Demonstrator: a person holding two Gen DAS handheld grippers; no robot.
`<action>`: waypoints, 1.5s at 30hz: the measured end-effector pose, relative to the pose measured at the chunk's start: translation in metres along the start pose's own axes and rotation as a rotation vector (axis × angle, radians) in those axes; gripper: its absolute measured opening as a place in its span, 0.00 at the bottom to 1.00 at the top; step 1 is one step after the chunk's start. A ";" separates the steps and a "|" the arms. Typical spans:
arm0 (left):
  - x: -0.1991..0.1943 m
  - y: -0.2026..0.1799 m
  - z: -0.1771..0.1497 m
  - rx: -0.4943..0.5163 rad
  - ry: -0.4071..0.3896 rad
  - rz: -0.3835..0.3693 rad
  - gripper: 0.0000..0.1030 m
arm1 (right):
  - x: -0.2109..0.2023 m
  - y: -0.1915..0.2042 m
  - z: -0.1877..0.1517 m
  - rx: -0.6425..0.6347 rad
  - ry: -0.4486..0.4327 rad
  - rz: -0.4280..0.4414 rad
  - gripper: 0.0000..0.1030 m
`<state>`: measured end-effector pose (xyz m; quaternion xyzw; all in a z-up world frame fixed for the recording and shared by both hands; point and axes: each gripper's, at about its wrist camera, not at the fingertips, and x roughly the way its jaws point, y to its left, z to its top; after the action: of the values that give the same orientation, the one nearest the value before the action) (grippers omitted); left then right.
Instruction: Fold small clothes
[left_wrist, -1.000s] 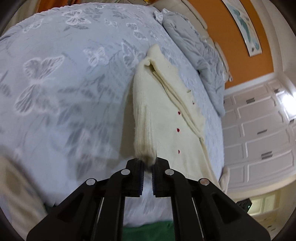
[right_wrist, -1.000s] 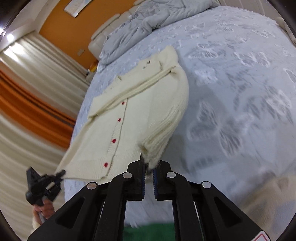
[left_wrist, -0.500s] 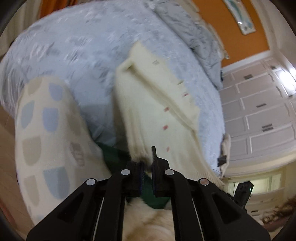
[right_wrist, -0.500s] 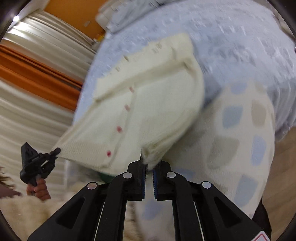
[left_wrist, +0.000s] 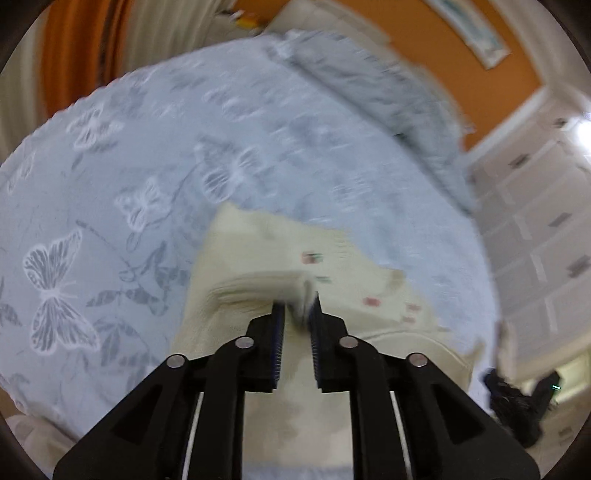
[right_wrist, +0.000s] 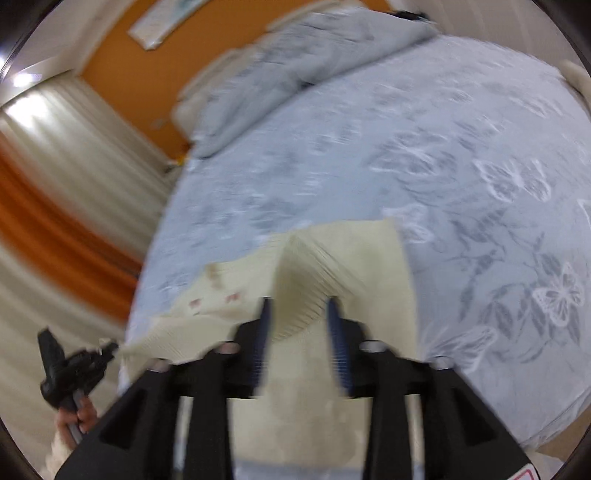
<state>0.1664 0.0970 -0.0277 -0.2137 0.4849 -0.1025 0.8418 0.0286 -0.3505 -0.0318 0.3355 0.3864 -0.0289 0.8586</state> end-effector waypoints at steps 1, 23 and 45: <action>0.008 0.005 -0.001 0.000 0.003 0.040 0.25 | 0.002 -0.003 0.001 0.011 -0.008 -0.012 0.45; 0.020 0.000 -0.018 0.218 -0.004 0.033 0.10 | 0.056 0.007 -0.008 -0.185 0.065 -0.071 0.10; 0.075 -0.025 0.045 0.220 -0.018 0.234 0.17 | 0.072 0.015 0.051 -0.123 -0.075 -0.192 0.32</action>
<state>0.2448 0.0578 -0.0544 -0.0630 0.4847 -0.0544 0.8707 0.1165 -0.3542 -0.0481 0.2424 0.3855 -0.0998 0.8847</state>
